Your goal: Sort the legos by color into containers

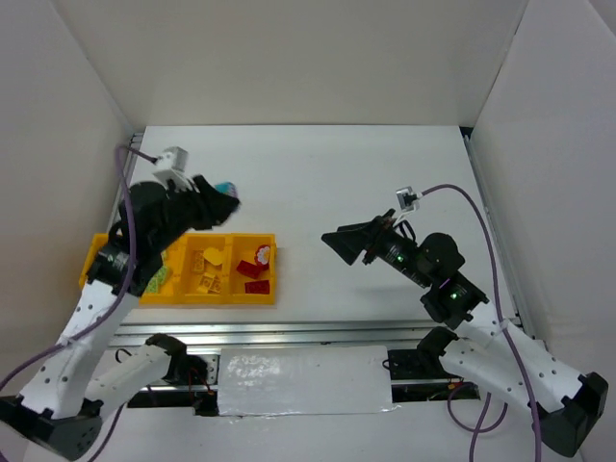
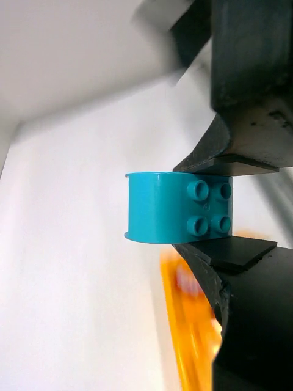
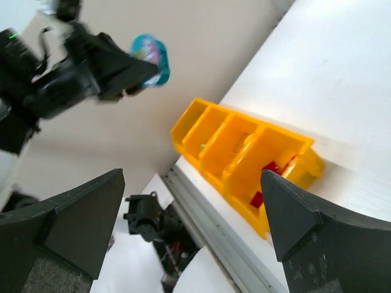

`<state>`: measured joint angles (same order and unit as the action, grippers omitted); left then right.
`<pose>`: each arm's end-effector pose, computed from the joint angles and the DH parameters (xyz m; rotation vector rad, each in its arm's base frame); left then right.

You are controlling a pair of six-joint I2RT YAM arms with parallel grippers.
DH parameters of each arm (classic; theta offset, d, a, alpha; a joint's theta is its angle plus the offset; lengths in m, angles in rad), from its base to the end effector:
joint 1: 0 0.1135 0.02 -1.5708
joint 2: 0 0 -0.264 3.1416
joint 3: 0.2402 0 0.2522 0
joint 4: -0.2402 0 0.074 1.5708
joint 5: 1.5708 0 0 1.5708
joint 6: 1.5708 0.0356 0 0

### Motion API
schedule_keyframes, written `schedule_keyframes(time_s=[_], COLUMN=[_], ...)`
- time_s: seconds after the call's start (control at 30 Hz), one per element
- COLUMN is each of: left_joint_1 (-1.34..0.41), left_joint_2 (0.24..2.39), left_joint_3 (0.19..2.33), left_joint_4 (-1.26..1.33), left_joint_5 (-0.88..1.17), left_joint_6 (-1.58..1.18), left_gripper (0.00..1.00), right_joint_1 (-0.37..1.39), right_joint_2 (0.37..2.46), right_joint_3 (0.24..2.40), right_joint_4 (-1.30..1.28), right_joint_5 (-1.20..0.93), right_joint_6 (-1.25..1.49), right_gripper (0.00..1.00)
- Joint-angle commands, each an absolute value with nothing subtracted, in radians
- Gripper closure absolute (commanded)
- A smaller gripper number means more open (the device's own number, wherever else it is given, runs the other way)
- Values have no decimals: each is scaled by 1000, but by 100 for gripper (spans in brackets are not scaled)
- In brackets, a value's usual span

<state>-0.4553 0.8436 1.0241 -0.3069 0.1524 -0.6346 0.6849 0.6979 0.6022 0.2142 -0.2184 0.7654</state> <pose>0.1620 -0.0853 0.4000 -0.0402 1.7866 -0.9307 0.1309 0.1169 0.3323 -0.1322 1.5971 1.3184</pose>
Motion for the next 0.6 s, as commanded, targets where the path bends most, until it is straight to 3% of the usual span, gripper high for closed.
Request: schedule_keyframes(time_s=[0.0,0.03,0.13,0.33,0.57], left_joint_1=[-171,20,361,506,618], left_joint_2=[1001,1031,1098,1190,1325], left_joint_3=[1123,1117,1052,1060,1074], left_joint_4=[-726,-759,-775,-793,-764], left_joint_5=[-164,-172,-170,-461,-364], left_joint_6=[-667,-670,-673,-765,-746], left_gripper=[100,100,100,100,100], right_joint_1=[672,670,669,666,667], right_joint_2=[634,626,603,603,612], right_joint_3=[621,618,606,612,595], right_joint_4=[98,85,60,11,15], right_joint_5=[-123,-123,-129,-153,-193], right_joint_6=[695,692,677,635,637], right_gripper=[0,0,0,0,0])
